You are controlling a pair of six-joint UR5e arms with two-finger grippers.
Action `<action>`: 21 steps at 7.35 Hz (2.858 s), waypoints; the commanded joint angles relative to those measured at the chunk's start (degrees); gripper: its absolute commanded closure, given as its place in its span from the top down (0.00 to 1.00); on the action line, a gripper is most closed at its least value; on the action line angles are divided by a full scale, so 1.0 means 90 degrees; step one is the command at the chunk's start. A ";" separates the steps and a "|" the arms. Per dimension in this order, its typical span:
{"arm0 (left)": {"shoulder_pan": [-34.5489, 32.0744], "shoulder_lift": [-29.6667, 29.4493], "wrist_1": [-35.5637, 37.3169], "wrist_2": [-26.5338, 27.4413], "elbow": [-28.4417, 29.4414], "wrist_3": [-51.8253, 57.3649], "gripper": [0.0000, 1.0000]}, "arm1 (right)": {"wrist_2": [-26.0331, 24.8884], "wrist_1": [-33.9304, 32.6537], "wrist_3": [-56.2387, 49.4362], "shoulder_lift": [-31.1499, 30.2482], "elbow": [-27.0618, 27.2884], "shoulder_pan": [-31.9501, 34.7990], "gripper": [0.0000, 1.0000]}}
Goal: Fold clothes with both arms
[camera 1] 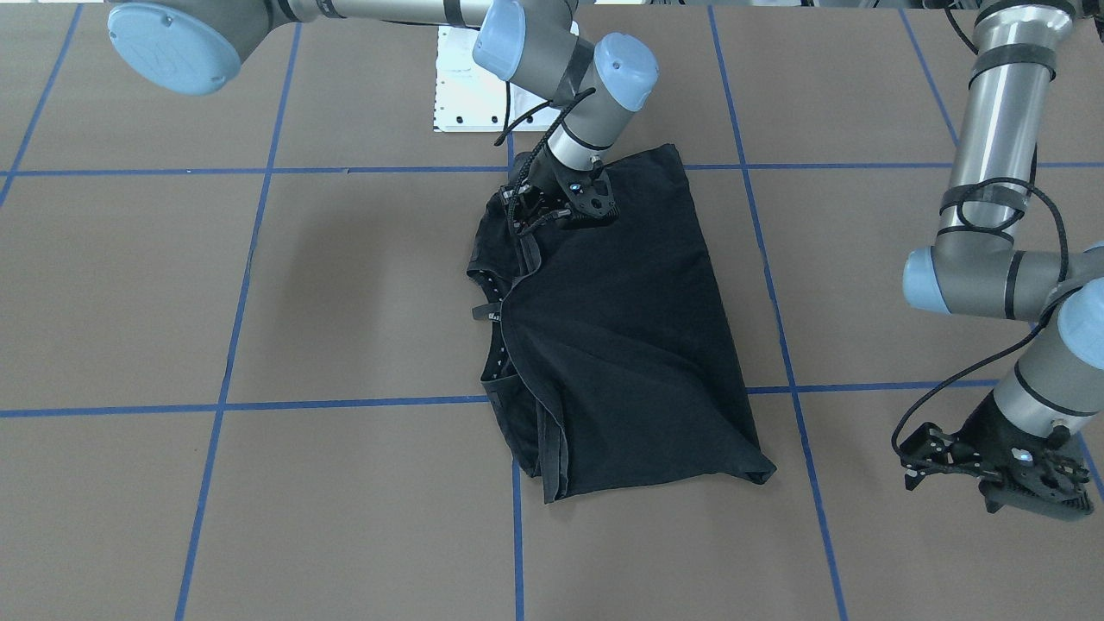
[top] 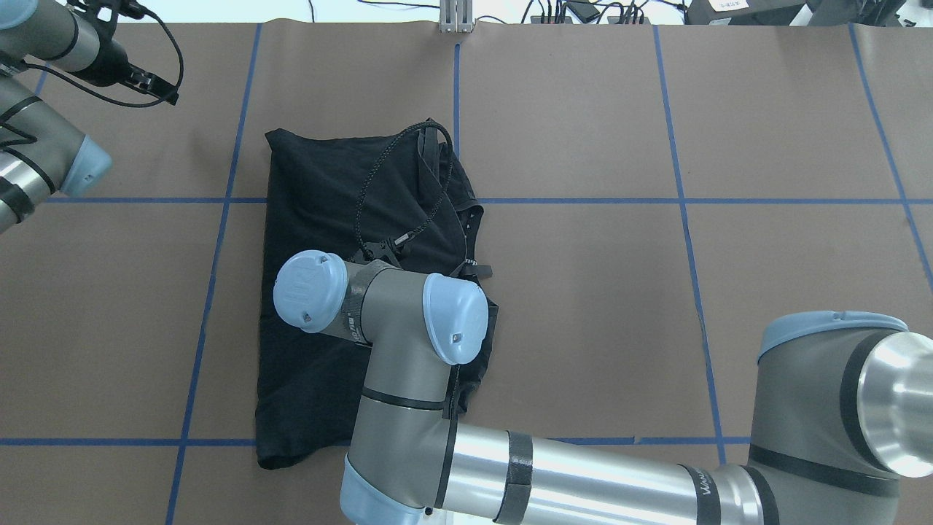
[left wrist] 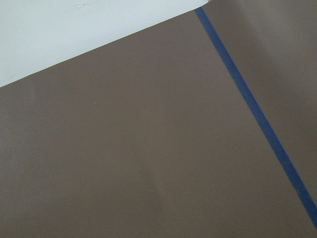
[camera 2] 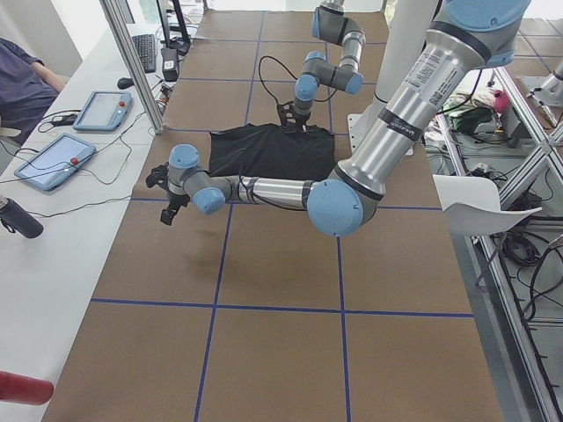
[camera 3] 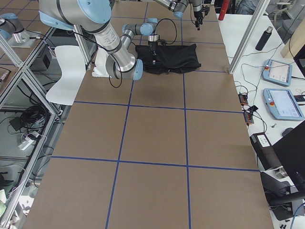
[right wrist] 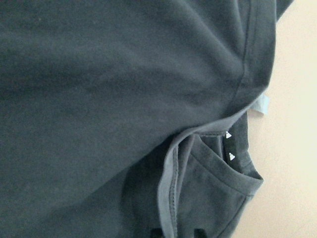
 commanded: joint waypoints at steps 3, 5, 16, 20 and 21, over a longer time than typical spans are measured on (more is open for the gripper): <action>0.0000 0.0000 0.0002 0.0000 0.0000 -0.0006 1.00 | 0.0019 -0.0036 -0.0014 -0.0003 0.0026 0.0023 0.00; 0.0010 0.0000 0.0002 0.0000 0.0000 -0.0007 1.00 | 0.0019 -0.0046 -0.0014 -0.0468 0.0647 0.0053 0.00; 0.0010 0.0000 -0.0007 0.0000 -0.0010 -0.0007 1.00 | 0.0728 0.0061 0.0893 -0.1312 0.1873 -0.0211 1.00; 0.0010 0.0000 0.0002 0.0000 0.0000 -0.0007 1.00 | 0.0986 0.0032 0.0944 -0.0521 0.0612 -0.0105 1.00; 0.0010 0.0000 0.0002 0.0000 -0.0010 -0.0007 1.00 | 0.1005 0.0013 0.0740 -0.0521 0.0612 0.0012 1.00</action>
